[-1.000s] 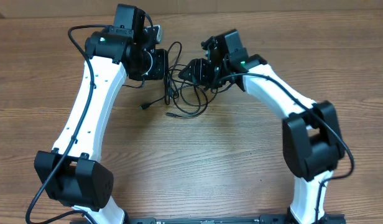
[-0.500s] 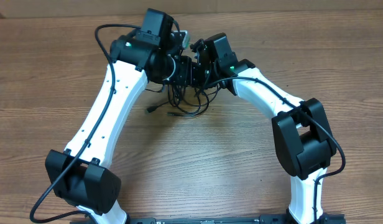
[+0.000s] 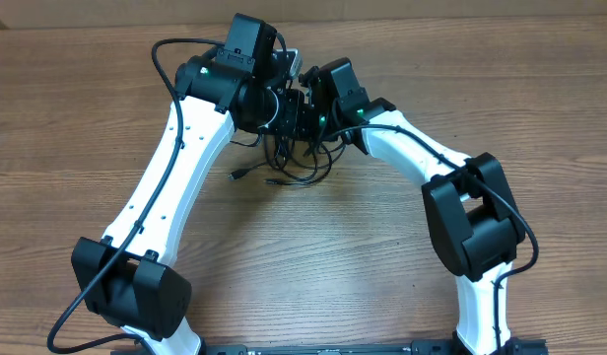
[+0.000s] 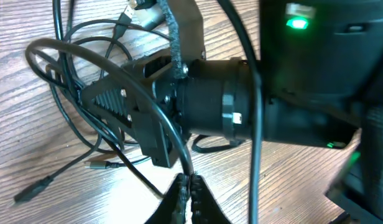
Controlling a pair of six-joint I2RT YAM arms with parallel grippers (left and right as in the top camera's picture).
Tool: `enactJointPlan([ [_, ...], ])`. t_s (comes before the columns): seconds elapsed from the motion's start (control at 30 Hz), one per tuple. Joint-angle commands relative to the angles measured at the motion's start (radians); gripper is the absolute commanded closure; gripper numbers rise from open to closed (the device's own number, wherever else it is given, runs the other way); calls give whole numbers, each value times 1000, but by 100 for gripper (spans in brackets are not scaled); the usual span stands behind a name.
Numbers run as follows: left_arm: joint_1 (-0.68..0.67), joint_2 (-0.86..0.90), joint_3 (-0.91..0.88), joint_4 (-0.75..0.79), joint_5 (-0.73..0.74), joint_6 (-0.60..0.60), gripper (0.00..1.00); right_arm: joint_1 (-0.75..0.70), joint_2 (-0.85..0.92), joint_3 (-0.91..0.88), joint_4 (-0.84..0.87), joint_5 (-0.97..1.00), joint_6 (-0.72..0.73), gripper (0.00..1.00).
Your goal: Untangle cables
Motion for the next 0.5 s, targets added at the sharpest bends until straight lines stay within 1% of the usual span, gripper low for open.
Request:
enactJointPlan([
  [0.0, 2, 10, 2, -2, 12, 25, 96, 3, 19, 9, 3, 17, -5, 82],
  [0.07, 2, 10, 2, -2, 12, 25, 96, 3, 19, 9, 3, 11, -5, 76],
  [0.13, 2, 10, 2, -2, 12, 25, 96, 5, 19, 9, -1, 6, -1, 74],
  [0.47, 2, 10, 2, -3, 12, 22, 96, 63, 33, 9, -8, 46, -2, 74],
])
